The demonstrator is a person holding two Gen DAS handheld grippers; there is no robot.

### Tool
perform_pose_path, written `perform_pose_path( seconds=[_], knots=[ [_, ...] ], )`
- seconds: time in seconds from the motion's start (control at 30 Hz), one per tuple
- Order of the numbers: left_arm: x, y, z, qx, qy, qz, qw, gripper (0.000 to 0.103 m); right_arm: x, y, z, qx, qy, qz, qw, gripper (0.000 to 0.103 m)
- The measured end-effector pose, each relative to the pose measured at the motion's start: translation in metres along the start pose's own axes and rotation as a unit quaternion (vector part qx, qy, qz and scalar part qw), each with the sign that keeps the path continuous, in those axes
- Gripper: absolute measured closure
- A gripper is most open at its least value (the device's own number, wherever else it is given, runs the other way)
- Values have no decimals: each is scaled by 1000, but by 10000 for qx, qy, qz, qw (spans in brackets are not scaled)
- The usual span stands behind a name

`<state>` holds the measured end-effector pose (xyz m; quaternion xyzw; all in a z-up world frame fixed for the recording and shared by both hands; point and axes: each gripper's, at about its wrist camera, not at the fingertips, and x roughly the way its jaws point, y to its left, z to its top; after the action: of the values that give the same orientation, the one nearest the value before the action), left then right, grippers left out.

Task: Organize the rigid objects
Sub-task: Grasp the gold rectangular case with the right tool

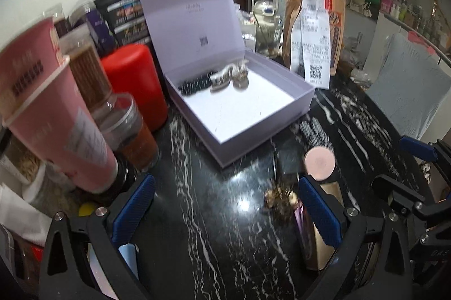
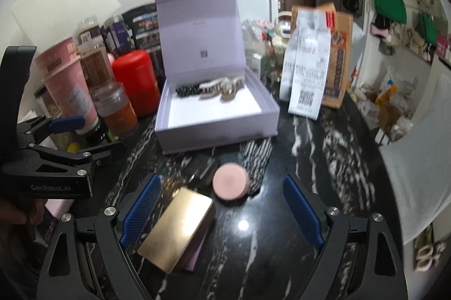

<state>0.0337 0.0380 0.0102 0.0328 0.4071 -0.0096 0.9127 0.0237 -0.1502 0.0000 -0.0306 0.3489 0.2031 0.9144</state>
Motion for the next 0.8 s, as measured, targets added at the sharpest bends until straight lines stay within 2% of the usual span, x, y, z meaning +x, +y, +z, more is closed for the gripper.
perform_pose_path(
  seconds=[0.23,0.47,0.8],
  knots=[
    [16,3,-19,58,229,-43,9997,0,21,6,-20,196,403,171,9988,14],
    [27,10,-36,27,394,-162,9991,0,34,20,-31,126,539,215,9982,14],
    [38,19,-47,138,470,-53,9988,0,65,29,-40,128,934,354,9949,14]
  ],
)
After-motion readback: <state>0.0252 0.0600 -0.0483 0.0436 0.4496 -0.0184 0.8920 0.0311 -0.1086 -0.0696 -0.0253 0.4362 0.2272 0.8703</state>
